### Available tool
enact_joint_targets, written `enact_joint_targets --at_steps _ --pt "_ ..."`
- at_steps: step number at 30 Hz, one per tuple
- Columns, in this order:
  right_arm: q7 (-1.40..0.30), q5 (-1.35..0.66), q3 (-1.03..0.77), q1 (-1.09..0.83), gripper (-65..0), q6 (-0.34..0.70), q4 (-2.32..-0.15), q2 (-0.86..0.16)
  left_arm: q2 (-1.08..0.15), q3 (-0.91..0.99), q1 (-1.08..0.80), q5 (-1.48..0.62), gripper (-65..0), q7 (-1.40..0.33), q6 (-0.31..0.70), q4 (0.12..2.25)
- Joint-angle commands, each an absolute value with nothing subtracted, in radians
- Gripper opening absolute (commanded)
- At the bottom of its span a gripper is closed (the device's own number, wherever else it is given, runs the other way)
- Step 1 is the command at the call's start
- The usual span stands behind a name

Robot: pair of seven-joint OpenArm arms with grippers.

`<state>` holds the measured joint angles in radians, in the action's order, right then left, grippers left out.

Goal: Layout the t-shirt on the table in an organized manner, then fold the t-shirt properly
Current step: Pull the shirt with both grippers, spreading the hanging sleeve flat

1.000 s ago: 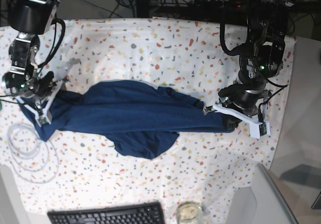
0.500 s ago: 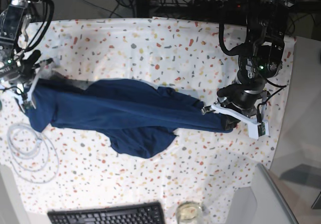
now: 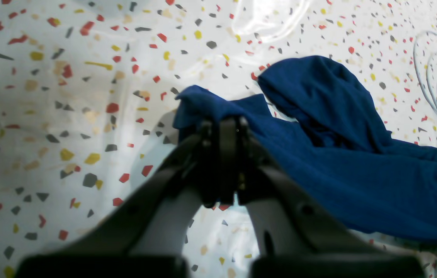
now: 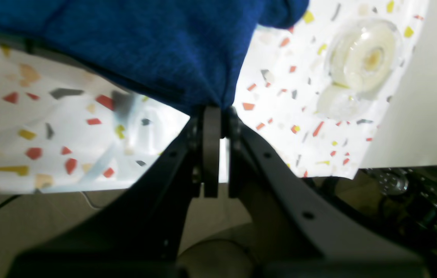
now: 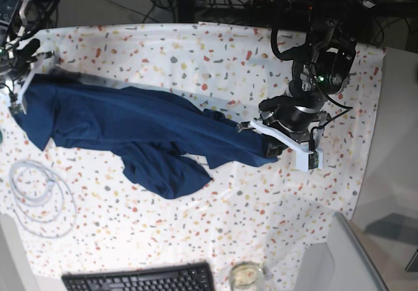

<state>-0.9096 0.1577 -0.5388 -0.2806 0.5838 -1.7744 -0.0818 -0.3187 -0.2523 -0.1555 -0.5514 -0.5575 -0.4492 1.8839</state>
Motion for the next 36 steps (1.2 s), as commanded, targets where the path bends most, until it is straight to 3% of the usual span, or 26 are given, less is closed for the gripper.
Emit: enact_joint_targets --at_steps 1,36 --pt "-0.903 0.162 -0.541 -0.274 -63.3 0.581 -1.791 -0.096 -0.321 -0.254 -0.145 -0.547 -65.0 -0.533 -0.45 1.905" --pt "-0.901 0.166 -0.486 -0.229 -63.2 0.581 -1.732 -0.101 -0.321 -0.251 -0.236 -0.547 -65.0 -0.53 -0.45 1.906"
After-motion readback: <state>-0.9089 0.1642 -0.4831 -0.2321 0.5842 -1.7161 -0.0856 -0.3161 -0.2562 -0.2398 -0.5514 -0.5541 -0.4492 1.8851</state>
